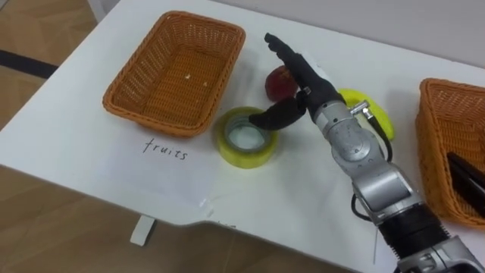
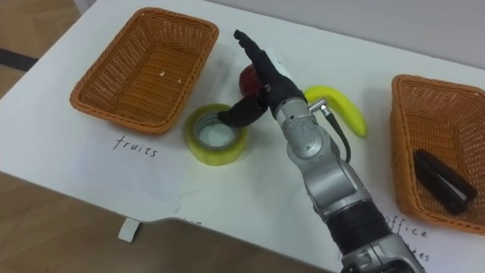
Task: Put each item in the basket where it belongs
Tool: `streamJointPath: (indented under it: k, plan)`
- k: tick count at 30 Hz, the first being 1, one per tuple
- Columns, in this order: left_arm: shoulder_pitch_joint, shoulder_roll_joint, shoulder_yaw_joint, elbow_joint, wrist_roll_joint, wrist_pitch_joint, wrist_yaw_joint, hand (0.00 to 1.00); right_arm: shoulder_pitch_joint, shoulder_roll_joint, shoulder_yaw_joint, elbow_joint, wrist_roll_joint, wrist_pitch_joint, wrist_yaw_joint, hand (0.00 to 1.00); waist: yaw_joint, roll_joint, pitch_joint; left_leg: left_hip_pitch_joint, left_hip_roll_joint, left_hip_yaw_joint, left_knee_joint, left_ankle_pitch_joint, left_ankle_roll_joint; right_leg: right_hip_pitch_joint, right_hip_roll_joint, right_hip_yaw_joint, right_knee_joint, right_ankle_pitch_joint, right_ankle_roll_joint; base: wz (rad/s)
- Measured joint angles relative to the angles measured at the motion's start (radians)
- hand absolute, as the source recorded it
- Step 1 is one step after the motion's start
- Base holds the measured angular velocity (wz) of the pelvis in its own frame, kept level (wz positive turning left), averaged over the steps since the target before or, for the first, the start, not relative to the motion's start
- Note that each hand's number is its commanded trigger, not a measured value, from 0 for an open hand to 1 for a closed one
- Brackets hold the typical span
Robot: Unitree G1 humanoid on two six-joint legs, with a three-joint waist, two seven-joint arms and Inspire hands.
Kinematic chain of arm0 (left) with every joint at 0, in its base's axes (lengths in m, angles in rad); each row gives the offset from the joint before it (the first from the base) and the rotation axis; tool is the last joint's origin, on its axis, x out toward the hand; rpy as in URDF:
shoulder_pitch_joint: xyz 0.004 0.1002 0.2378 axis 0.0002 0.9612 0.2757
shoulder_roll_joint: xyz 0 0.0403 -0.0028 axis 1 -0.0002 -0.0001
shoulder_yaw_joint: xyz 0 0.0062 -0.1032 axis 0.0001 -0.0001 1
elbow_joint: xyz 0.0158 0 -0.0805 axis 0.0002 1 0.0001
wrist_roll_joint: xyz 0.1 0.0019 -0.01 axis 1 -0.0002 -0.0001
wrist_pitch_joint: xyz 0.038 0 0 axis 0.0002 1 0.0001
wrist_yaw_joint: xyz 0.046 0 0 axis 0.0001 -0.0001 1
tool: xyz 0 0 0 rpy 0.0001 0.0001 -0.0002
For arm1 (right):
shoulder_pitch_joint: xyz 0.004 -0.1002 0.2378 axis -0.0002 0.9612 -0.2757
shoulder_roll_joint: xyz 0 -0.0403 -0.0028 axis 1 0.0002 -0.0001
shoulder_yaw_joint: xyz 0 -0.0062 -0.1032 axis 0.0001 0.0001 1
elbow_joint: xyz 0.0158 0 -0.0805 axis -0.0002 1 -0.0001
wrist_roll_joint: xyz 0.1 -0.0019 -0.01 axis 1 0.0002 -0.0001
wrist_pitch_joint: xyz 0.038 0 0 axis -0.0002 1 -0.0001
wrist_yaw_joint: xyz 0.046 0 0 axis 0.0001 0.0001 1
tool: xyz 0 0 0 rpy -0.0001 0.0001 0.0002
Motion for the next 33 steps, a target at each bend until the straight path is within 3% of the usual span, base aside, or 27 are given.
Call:
streamJointPath:
  k: [14,20,33]
  plan:
    - [-0.001,0.002,0.000,-0.001,0.001,-0.001,-0.001,0.00,0.000,0.000,0.007,0.000,-0.014,0.001,0.005,0.00,0.001,-0.005,-0.0013,-0.002,-0.001,0.001,0.001,0.002,0.002,-0.002,-0.001,0.002,0.001,0.001,0.001,0.00]
    - [0.000,0.002,0.000,-0.020,0.008,-0.001,-0.001,0.00,0.000,0.005,0.016,0.000,-0.182,0.002,0.006,0.00,0.013,-0.006,-0.0021,-0.010,-0.001,0.006,0.001,0.002,0.002,-0.010,-0.001,0.002,0.002,0.001,0.002,0.00]
    - [0.018,0.000,-0.001,-0.038,0.009,-0.009,-0.004,0.00,-0.017,0.007,0.014,-0.043,-0.245,0.000,-0.010,0.00,0.025,-0.004,-0.0014,-0.006,-0.002,-0.003,0.001,0.002,0.003,-0.005,-0.002,0.003,0.001,0.001,0.002,0.01]
